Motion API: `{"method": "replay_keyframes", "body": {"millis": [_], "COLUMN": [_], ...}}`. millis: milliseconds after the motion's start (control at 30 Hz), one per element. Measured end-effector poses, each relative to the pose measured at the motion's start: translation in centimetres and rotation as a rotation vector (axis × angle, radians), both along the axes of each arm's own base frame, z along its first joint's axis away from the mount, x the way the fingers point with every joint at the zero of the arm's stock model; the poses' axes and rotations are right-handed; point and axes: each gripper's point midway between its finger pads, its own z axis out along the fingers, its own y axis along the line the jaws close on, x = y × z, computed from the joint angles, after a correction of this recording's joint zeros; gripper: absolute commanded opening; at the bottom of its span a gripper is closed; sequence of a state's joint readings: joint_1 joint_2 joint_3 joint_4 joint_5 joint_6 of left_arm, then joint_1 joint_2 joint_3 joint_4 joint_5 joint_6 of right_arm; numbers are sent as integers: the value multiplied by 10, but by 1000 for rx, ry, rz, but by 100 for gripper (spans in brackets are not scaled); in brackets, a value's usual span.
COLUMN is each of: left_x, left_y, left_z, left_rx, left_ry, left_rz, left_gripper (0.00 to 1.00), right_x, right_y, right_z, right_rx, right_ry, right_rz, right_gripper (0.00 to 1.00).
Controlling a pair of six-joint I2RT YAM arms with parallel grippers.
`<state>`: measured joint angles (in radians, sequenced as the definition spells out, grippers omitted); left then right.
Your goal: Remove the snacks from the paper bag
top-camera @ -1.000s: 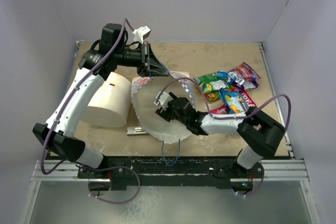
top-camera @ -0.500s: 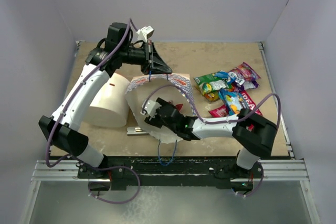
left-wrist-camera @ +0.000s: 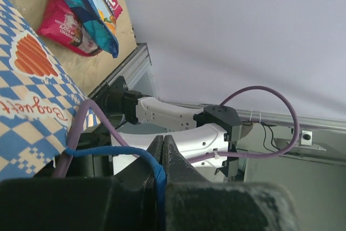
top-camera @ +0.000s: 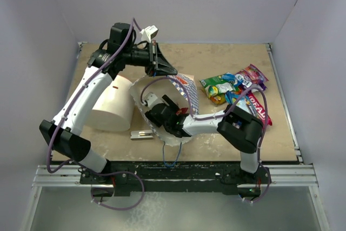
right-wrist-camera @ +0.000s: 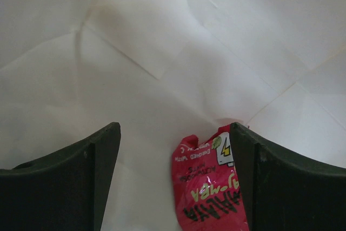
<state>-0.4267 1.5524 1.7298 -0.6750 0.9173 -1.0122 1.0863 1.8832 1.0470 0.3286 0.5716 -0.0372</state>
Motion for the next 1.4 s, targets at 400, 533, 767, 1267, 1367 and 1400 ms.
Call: {"method": "replay_keyframes", "body": {"millis": [400, 533, 767, 1267, 1367, 1400], "left_x": [-7, -8, -10, -12, -12, -12], "left_y": [3, 3, 3, 3, 3, 3], "left_z": [-4, -3, -3, -5, -8, -9], "left_rx": [2, -1, -3, -2, 1, 2], "left_ry": [9, 11, 13, 19, 25, 28], "left_rz": [-4, -10, -17, -30, -32, -33], "left_gripper": [0, 0, 0, 0, 0, 0], "right_x": [38, 44, 41, 22, 21, 20], "right_y": [-31, -25, -21, -21, -19, -18], "right_z": [-24, -29, -34, 4, 22, 25], "right_rx": [58, 112, 132, 94, 110, 119], "right_ry": [83, 124, 156, 112, 84, 80], "right_rz": [-202, -220, -209, -75, -59, -58], "right_gripper": [78, 60, 26, 41, 60, 64]}}
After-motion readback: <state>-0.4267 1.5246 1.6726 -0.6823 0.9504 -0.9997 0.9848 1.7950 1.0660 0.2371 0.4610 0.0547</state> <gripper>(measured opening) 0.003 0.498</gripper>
